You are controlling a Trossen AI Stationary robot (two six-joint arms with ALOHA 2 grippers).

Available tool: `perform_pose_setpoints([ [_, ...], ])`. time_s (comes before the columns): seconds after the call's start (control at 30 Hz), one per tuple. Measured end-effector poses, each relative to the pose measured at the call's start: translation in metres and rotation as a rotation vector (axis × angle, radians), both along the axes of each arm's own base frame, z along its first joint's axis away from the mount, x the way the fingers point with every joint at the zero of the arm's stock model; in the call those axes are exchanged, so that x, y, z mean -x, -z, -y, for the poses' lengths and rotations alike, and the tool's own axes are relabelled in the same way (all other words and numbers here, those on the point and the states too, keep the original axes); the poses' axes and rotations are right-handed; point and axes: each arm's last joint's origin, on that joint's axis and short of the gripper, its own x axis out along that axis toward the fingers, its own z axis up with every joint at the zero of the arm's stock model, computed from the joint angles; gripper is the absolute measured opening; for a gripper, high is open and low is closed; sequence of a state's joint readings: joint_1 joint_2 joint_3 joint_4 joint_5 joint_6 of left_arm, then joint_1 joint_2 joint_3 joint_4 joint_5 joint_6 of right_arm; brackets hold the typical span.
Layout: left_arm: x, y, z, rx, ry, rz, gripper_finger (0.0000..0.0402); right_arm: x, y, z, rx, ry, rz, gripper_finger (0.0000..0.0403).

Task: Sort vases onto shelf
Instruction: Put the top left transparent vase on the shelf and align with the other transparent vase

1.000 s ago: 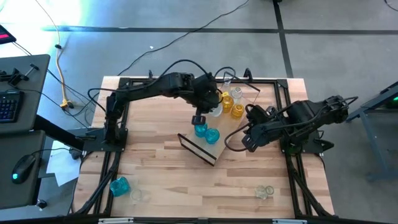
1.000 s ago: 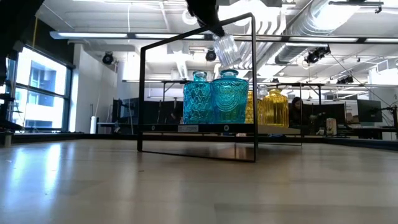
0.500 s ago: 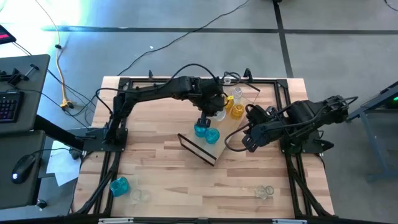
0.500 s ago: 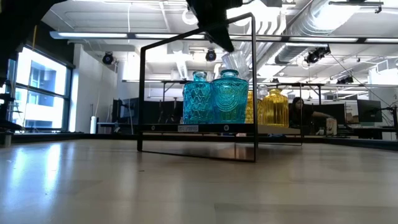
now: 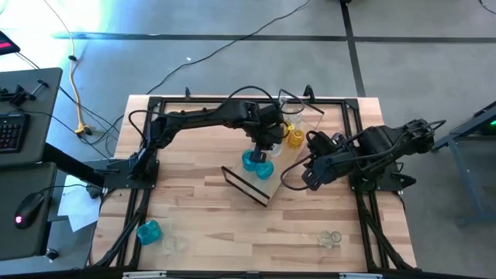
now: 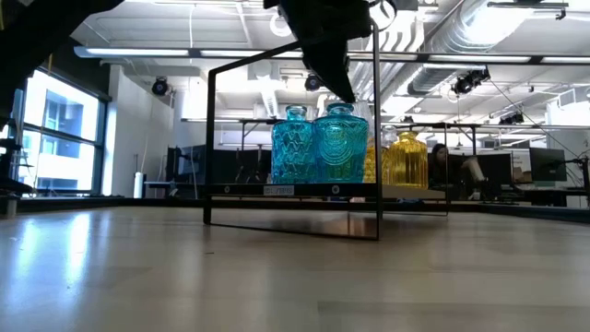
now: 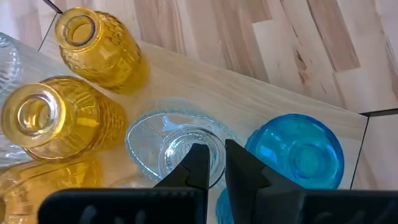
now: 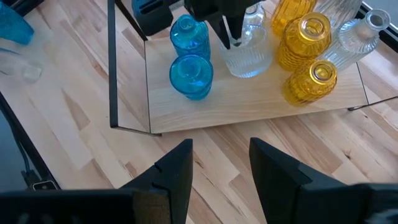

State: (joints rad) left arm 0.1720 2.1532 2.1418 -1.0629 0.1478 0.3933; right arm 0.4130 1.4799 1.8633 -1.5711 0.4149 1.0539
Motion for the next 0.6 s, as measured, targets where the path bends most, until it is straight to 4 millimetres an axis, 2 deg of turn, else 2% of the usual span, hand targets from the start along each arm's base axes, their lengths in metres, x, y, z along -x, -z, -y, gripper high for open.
perform_pose_setpoints([
  [0.6, -0.004, 0.013, -0.015, 0.03, -0.041, -0.016, 0.0019, 0.0, 0.0, 0.0, 0.008, -0.014, -0.004, 0.014],
])
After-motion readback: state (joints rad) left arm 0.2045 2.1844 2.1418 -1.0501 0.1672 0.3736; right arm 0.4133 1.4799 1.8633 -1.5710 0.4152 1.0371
